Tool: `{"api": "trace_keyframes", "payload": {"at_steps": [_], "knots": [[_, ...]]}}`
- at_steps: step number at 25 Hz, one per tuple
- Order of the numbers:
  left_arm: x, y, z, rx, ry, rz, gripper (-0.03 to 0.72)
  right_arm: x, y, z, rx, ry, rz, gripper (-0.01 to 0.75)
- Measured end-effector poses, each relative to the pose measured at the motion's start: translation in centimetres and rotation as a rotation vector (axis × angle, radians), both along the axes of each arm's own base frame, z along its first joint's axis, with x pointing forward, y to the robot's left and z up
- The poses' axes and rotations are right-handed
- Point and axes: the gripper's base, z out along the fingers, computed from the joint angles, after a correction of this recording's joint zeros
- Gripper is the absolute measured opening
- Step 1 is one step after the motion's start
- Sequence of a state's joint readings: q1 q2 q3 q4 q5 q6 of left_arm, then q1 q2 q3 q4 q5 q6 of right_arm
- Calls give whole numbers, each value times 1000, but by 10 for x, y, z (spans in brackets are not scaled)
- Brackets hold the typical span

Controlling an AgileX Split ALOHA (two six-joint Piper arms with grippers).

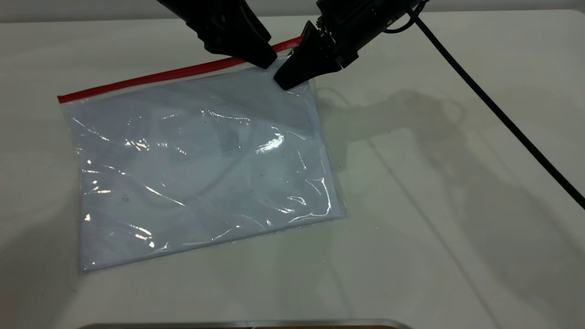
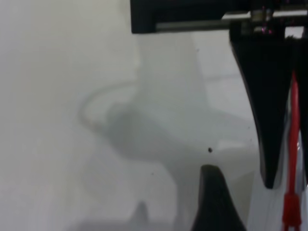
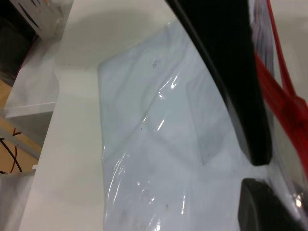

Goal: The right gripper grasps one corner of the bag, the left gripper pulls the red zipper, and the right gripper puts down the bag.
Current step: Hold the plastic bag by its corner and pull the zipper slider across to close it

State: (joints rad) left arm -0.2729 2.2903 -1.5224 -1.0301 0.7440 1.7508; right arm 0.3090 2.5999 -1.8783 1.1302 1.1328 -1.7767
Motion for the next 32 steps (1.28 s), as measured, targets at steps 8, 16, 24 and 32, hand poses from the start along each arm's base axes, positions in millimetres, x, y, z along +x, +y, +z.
{"api": "trace_keyframes", "payload": {"at_steps": [8, 16, 24, 32], "knots": [[0, -1, -1, -8, 7, 3, 356, 0, 0, 0, 0, 0, -1, 33], [-3, -2, 0, -18, 24, -16, 100, 0, 0, 0, -1, -1, -4, 33], [-2, -2, 0, -21, 23, -12, 46, 3, -6, 0, -4, 34, -43, 33], [4, -3, 1, -17, -14, 38, 46, 23, -56, 3, 32, 113, -186, 33]]}}
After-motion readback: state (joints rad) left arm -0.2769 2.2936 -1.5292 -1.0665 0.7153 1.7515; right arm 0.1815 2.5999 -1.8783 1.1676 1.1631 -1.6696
